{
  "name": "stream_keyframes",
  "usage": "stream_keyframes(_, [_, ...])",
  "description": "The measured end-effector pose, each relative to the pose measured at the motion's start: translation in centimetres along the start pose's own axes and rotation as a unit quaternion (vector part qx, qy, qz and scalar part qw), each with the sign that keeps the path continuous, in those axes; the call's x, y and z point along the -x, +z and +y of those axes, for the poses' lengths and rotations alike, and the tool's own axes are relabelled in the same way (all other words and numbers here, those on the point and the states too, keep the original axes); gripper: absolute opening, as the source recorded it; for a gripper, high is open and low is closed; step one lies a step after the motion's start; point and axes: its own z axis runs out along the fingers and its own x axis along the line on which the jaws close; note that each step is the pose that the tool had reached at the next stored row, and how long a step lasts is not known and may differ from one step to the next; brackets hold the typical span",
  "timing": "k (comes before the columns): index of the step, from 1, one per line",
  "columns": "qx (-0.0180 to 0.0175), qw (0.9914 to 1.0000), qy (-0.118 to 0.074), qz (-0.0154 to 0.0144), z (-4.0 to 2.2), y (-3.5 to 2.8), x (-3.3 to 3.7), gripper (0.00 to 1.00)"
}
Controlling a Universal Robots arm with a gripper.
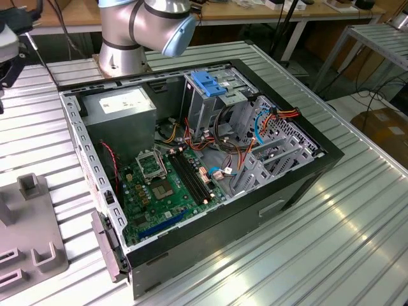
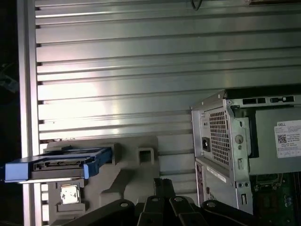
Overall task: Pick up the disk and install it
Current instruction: 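Reach for the disk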
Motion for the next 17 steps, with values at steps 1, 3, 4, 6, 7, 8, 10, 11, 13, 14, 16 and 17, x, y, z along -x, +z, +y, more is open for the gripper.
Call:
stream_keyframes(1, [0.0, 1.0, 0.0, 0.0, -0.01, -0.01, -0.43, 0.1])
stream_keyframes(3, [0.0, 1.0, 0.0, 0.0, -0.05, -0.04, -1.53, 0.1])
stream_keyframes(4, [0.0, 1.0, 0.0, 0.0, -0.08, -0.06, -2.16, 0.1])
stream_keyframes(6, [0.0001, 1.0, 0.0, 0.0, -0.11, -0.07, -3.21, 0.1])
stream_keyframes(7, [0.0, 1.0, 0.0, 0.0, -0.12, -0.09, -3.59, 0.1])
stream_keyframes(8, [0.0, 1.0, 0.0, 0.0, -0.14, -0.11, -4.37, 0.1])
stream_keyframes(10, [0.0, 1.0, 0.0, -0.0001, -0.17, -0.13, -5.44, 0.1])
stream_keyframes(11, [0.0, 1.0, 0.0, 0.0, -0.18, -0.15, -6.0, 0.1])
stream_keyframes(13, [0.0001, 1.0, 0.0, -0.0001, -0.23, -0.16, -6.96, 0.1])
stream_keyframes(14, [0.0001, 1.0, 0.0, 0.0, -0.25, -0.18, -7.34, 0.1])
stream_keyframes(16, [0.0, 1.0, 0.0, 0.0, -0.28, -0.2, -8.15, 0.1])
stream_keyframes(17, [0.0001, 1.0, 0.0, -0.0001, -0.3, -0.2, -8.53, 0.1])
